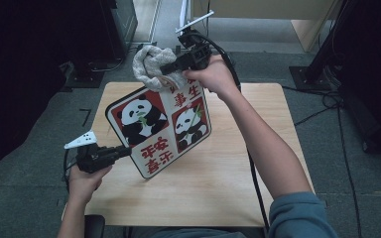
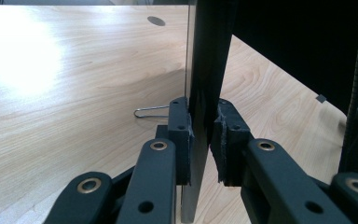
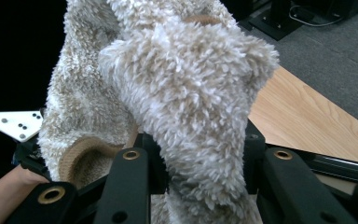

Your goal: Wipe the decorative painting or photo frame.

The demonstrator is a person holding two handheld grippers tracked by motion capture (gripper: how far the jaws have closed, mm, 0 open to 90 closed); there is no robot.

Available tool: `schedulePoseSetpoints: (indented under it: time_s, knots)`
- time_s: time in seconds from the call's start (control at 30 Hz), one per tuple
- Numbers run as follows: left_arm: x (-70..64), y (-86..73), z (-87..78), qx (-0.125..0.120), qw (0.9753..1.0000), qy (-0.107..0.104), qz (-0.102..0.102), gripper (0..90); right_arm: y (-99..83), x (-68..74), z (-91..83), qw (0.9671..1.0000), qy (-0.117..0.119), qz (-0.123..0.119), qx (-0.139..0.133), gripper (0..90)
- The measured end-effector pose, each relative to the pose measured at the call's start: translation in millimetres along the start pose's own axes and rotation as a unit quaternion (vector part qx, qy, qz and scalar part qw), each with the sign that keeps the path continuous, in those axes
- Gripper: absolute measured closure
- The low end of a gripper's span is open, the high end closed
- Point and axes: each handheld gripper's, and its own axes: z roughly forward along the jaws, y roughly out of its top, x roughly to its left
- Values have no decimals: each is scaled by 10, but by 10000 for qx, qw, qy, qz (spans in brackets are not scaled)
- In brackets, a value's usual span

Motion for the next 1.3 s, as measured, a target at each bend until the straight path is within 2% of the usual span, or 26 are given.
schedulePoseSetpoints:
  time_s: [0.27, 0.67, 0.87, 1.3]
  knots:
    - [1, -1, -1, -3, 10000, 5, 7, 789, 86, 21, -45, 9993, -350, -77, -81, 664]
    - [4, -2, 0, -12, 10000, 11, 21, 789, 50, -164, -153, 9986, -502, 130, -141, 661]
    - [3, -2, -1, -6, 10000, 23, 38, 789, 15, -234, -198, 9982, -569, 99, -188, 657]
    - [6, -4, -2, -17, 10000, 31, 23, 788, -63, -399, -314, 9971, -664, 246, -293, 657]
